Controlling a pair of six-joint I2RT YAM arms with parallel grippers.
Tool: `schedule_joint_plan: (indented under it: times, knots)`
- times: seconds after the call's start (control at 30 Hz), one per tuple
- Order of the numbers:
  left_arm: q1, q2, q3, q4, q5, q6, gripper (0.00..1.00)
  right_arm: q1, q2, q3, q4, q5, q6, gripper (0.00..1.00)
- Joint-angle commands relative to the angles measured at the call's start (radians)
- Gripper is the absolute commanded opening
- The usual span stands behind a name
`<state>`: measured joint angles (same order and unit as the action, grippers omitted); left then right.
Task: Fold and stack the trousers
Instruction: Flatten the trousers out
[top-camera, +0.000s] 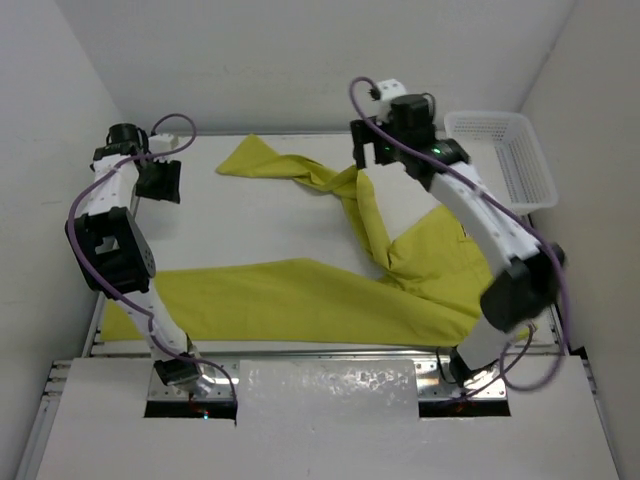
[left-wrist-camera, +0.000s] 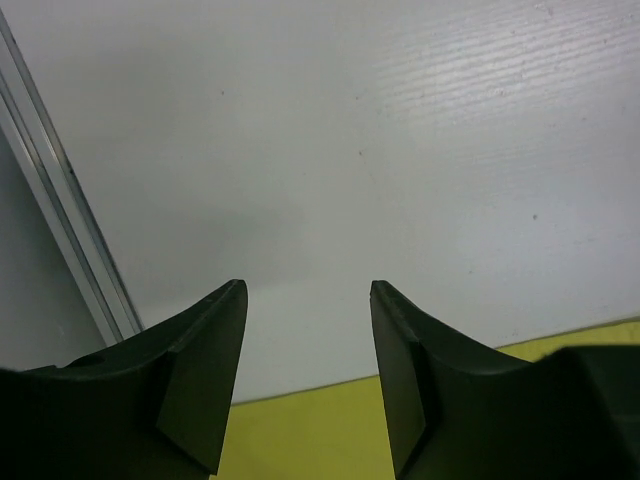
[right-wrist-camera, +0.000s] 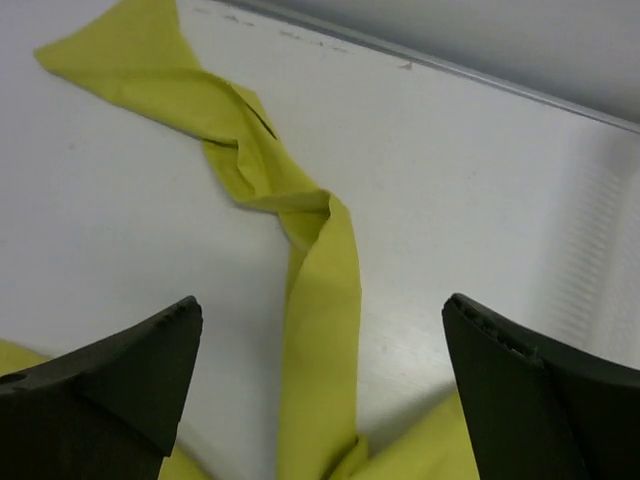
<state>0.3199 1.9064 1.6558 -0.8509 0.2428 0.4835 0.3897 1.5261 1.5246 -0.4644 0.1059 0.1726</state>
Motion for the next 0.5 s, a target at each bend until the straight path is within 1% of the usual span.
schedule_joint_plan:
  times: [0.0,0.03,0.07,0.1,0.13,0.17,0.2,0.27,0.37,0.4,0.43,0.47]
  knots:
    - [-0.005,-0.059,-0.023,-0.019,-0.02,-0.019,0.5,0.011,0.309,0.181,-0.143,-0.002,-0.071,0.99]
    - [-0.005,-0.069,-0.039,-0.014,-0.025,-0.019,0.5,0.009,0.375,0.286,-0.163,0.021,-0.062,0.99]
    - [-0.005,-0.087,-0.071,-0.013,-0.025,-0.02,0.5,0.009,0.507,0.349,-0.19,0.034,-0.049,0.99]
    - [-0.007,-0.093,-0.088,-0.011,-0.028,-0.02,0.5,0.009,0.576,0.494,-0.256,0.049,-0.045,0.99]
    - [-0.005,-0.102,-0.1,-0.01,-0.027,-0.019,0.5,0.008,0.639,0.562,-0.288,0.086,-0.044,0.99]
    - [-0.005,-0.115,-0.123,-0.005,-0.03,-0.019,0.5,0.008,0.698,0.628,-0.319,0.093,-0.045,0.99]
    - [-0.005,-0.118,-0.131,-0.005,-0.028,-0.022,0.5,0.008,0.789,0.72,-0.344,0.086,-0.048,0.99]
    - [-0.005,-0.127,-0.145,-0.005,-0.025,-0.022,0.5,0.008,0.839,0.747,-0.329,0.011,-0.061,0.97]
    - [-0.005,-0.124,-0.145,-0.007,-0.025,-0.028,0.5,0.02,0.821,0.633,-0.234,-0.061,-0.071,0.72]
    - [-0.007,-0.122,-0.142,-0.007,-0.023,-0.026,0.5,0.023,0.804,0.55,-0.215,-0.064,-0.077,0.64]
    - [-0.005,-0.115,-0.139,-0.01,-0.02,-0.028,0.5,0.028,0.765,0.513,-0.2,-0.063,-0.09,0.43]
    - [-0.005,-0.112,-0.133,-0.011,-0.02,-0.026,0.5,0.029,0.744,0.475,-0.182,-0.072,-0.097,0.32]
